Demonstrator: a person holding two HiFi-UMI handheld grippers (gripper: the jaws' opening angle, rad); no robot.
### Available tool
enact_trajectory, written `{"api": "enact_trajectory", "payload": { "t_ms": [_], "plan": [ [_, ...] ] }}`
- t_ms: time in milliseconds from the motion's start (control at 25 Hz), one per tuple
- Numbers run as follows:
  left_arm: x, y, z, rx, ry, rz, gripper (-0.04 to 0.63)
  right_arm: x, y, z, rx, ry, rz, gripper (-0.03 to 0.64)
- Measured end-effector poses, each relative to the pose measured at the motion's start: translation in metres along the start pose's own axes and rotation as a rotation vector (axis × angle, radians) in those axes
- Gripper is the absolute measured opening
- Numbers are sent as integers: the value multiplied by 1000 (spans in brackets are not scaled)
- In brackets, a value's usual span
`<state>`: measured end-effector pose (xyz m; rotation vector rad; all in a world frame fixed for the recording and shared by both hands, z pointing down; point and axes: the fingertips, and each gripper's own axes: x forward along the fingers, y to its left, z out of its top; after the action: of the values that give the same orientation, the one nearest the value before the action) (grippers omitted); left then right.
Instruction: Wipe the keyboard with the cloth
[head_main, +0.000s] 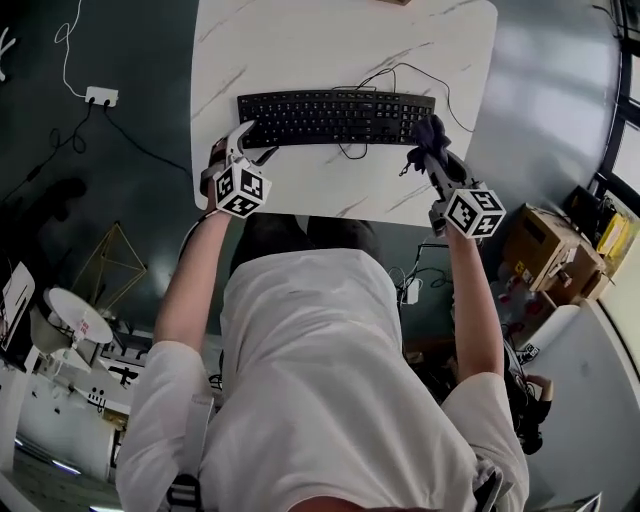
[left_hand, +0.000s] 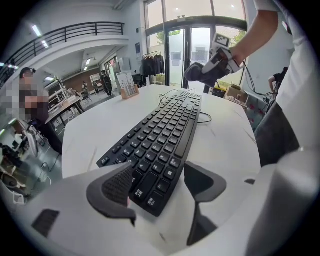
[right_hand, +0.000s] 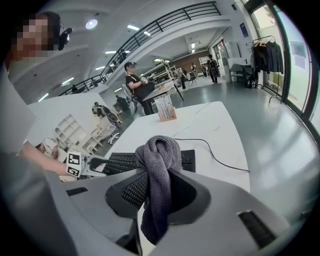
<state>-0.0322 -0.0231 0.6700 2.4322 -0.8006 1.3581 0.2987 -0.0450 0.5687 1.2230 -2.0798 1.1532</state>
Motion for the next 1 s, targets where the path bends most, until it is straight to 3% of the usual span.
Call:
{"api": "enact_trajectory", "payload": {
  "t_ms": [240,600,1000],
  "plan": [
    [0,3,3,-36,-6,-14,321,31,-53,0,-37,95,-36,104],
    [0,4,4,-48,6,-13,321,75,-64,25,-227,185,-28,104],
    [0,4,2,-65,35,3,321,63,-57,-10,-190,228,39,104]
  ]
}}
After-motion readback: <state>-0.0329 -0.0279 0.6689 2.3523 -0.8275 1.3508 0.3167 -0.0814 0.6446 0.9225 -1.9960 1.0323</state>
